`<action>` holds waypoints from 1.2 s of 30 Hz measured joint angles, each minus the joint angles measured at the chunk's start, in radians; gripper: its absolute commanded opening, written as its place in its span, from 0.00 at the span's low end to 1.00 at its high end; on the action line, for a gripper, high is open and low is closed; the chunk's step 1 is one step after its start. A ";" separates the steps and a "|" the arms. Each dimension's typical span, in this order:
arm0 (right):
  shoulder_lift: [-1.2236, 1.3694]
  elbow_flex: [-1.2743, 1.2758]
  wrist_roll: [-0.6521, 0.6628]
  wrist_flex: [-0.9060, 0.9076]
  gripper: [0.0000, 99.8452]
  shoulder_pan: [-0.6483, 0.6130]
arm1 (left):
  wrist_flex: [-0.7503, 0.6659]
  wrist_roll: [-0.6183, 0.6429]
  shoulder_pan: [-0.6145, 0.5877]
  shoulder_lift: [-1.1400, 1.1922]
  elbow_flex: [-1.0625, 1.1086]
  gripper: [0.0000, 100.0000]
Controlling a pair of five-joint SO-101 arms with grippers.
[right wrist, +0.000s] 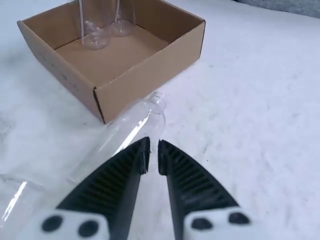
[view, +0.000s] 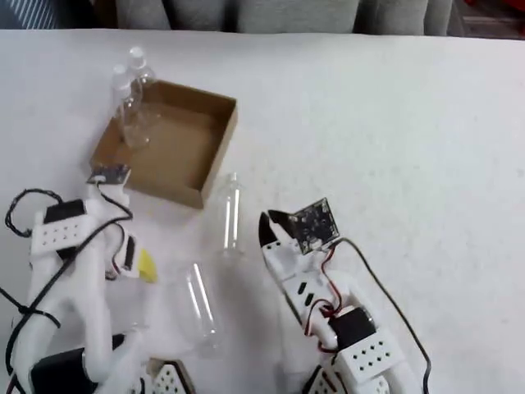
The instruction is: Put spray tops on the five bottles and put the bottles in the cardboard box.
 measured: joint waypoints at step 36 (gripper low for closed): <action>0.000 -0.023 0.110 0.123 0.02 -0.068 | -0.107 0.089 -0.316 0.005 -0.324 0.02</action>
